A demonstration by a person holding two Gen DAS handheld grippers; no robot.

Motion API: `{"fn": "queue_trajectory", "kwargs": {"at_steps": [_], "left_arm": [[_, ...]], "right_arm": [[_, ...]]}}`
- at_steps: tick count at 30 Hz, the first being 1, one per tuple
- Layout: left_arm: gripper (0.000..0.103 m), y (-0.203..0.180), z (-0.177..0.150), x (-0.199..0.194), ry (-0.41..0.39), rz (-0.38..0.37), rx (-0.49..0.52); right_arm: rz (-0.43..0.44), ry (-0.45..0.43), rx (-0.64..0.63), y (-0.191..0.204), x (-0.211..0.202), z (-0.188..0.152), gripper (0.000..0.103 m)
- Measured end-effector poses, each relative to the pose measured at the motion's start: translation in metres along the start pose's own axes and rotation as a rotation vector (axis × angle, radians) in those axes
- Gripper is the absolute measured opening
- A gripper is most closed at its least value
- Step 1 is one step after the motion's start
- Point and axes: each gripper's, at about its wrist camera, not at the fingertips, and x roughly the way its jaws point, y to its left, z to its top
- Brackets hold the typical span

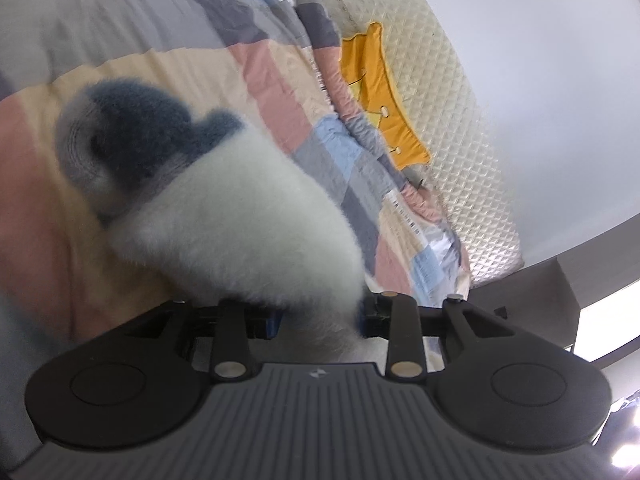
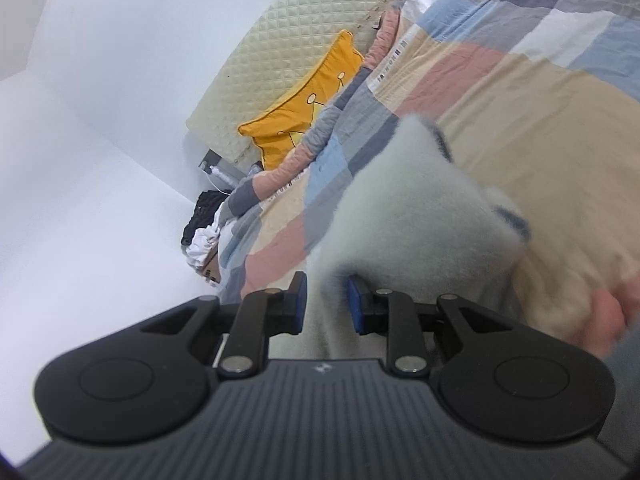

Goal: Fold large clothes

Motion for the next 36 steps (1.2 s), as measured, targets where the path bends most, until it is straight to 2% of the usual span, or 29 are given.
{"fn": "queue_trajectory", "kwargs": {"at_steps": [4,10,13,16,19,23,29,36], "left_arm": [[0.043,-0.015,0.026,0.027,0.006,0.007,0.034],[0.043,-0.021,0.070,0.085,0.028,0.020,0.034],[0.043,-0.022,0.087,0.119,0.062,0.050,0.069],[0.043,-0.023,0.103,0.153,0.127,0.127,0.127],[0.043,-0.015,0.117,0.180,0.160,0.132,0.117],[0.043,0.004,0.128,0.209,0.195,0.087,0.125],[0.043,0.034,0.140,0.237,0.246,-0.006,0.112],[0.043,0.043,0.145,0.246,0.276,-0.073,0.112]], "right_arm": [[0.006,0.004,-0.029,0.013,0.024,0.021,0.025],[-0.008,0.034,-0.084,0.024,0.073,0.049,0.016],[-0.026,0.073,-0.087,0.016,0.104,0.058,0.013],[-0.060,0.100,-0.118,0.010,0.131,0.062,0.012],[-0.078,0.121,-0.144,0.005,0.154,0.063,0.008],[-0.093,0.130,-0.219,0.002,0.180,0.061,0.008],[-0.104,0.143,-0.230,-0.014,0.209,0.060,0.007],[-0.113,0.144,-0.275,-0.020,0.227,0.055,0.005]]}}
